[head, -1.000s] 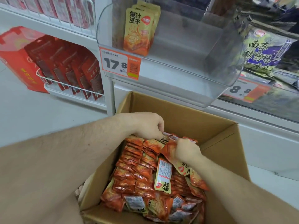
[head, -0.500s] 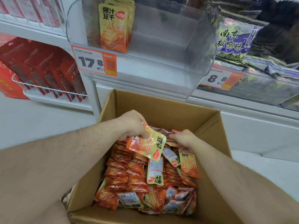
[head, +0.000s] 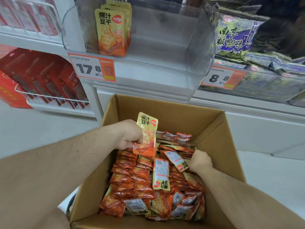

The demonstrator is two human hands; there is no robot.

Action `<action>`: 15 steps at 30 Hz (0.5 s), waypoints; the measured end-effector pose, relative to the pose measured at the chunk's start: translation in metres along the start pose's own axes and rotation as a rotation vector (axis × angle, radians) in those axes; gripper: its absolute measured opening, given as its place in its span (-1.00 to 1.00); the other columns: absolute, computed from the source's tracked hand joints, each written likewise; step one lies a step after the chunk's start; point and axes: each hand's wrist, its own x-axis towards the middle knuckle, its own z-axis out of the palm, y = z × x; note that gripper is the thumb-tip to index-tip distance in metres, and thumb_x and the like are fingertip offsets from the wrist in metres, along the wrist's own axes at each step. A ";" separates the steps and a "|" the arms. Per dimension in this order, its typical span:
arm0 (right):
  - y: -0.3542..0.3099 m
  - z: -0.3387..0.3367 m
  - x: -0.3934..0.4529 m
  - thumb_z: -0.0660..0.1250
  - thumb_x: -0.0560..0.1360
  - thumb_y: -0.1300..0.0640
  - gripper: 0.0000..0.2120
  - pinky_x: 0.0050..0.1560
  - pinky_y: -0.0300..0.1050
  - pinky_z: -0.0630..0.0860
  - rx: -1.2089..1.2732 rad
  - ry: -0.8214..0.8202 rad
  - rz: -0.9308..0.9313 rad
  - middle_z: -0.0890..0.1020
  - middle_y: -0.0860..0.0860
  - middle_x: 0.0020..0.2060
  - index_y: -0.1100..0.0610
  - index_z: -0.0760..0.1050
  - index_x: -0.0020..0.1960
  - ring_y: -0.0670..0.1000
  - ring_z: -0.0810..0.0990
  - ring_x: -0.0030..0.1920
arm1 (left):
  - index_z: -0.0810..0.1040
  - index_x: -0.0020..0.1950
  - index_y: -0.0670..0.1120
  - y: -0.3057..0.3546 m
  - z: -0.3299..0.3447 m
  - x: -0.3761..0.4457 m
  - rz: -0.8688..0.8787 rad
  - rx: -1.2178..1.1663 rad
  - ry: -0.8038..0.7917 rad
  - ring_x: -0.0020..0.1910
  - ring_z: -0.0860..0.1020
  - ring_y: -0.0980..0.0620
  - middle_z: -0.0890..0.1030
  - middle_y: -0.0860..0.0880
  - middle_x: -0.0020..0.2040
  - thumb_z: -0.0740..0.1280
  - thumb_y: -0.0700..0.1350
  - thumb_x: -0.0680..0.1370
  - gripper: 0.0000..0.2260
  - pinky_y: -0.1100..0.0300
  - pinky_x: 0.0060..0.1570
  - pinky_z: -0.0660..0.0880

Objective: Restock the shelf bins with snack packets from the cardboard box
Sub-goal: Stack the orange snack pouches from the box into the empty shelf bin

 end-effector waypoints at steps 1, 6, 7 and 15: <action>-0.002 -0.012 -0.004 0.32 0.49 0.16 -0.96 -0.14 -0.14 0.57 0.037 0.012 -0.019 0.67 0.07 -0.04 0.13 0.49 -0.12 0.12 0.66 -0.01 | 0.57 0.15 -0.23 -0.001 0.001 0.000 0.003 -0.002 -0.006 0.17 0.57 -0.16 0.62 -0.20 0.15 0.21 -0.52 0.50 -0.66 0.05 -0.01 0.59; -0.030 -0.084 -0.064 0.29 0.49 0.18 -0.92 -0.35 -0.19 0.44 0.409 0.081 -0.239 0.64 0.04 -0.21 0.16 0.52 -0.16 0.05 0.61 -0.19 | 0.54 0.15 -0.16 -0.001 0.013 -0.012 0.050 -0.038 -0.069 0.11 0.56 -0.08 0.60 -0.13 0.17 0.14 -0.52 0.53 -0.63 0.10 -0.11 0.59; -0.036 -0.094 -0.082 0.31 0.48 0.17 -0.94 -0.37 -0.20 0.43 0.444 0.108 -0.311 0.64 0.01 -0.21 0.14 0.55 -0.11 -0.01 0.59 -0.22 | 0.53 0.10 -0.13 0.000 0.016 -0.016 0.066 -0.045 -0.088 0.05 0.56 -0.06 0.59 -0.13 0.14 0.12 -0.53 0.54 -0.63 0.10 -0.15 0.59; -0.057 -0.114 -0.155 0.44 0.31 -0.11 -0.46 0.00 -0.10 0.62 0.683 0.000 -0.489 0.65 -0.09 0.04 -0.04 0.52 0.27 -0.02 0.67 -0.06 | 0.61 0.04 -0.11 0.005 0.039 -0.047 0.167 -0.158 -0.322 -0.24 0.66 0.00 0.67 -0.09 -0.17 0.03 -0.56 0.46 -0.51 0.05 -0.26 0.65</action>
